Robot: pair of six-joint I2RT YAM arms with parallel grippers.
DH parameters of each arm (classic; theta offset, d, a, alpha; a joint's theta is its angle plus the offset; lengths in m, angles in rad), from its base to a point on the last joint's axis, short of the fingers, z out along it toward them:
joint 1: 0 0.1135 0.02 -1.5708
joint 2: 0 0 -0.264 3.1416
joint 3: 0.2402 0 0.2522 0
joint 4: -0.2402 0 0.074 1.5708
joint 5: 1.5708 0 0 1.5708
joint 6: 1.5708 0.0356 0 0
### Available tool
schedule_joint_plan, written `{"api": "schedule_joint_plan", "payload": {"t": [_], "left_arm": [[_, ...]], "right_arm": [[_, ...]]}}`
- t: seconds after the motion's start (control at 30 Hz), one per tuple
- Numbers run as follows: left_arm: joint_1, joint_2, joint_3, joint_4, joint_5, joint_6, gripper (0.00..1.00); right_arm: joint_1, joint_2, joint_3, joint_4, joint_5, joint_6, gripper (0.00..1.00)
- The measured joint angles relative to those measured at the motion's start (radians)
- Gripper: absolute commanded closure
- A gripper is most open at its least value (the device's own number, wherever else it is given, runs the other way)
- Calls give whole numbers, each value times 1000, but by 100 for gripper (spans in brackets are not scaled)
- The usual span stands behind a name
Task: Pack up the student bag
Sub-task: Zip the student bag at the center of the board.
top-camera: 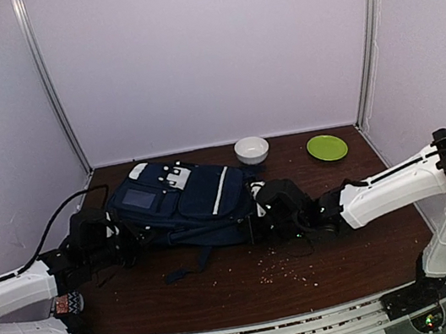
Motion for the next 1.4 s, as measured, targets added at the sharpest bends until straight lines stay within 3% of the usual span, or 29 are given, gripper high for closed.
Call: {"api": "schedule_joint_plan", "payload": {"t": [0.2, 0.6, 0.9, 1.07, 1.2, 1.23, 1.37, 1.4], "left_arm": [[82, -50, -42, -3, 74, 22, 100], [174, -66, -59, -2, 210, 101, 100], [240, 274, 67, 84, 321, 201, 100], [260, 513, 173, 246, 368, 211, 100], [266, 596, 221, 325, 380, 213, 100], [268, 599, 227, 329, 380, 218, 95], [269, 529, 228, 242, 349, 279, 32], [268, 493, 228, 204, 333, 297, 21]], "right_arm": [[0, -115, -42, -191, 108, -11, 100], [-50, -169, -91, -200, 95, -11, 100], [-25, -140, -90, -232, 129, 14, 100], [33, -142, -106, -251, 176, 56, 100], [83, -140, -103, -254, 189, 80, 100], [93, -137, -98, -255, 191, 82, 100], [107, -105, -62, -262, 195, 80, 100], [108, -99, -54, -262, 194, 79, 100]]}}
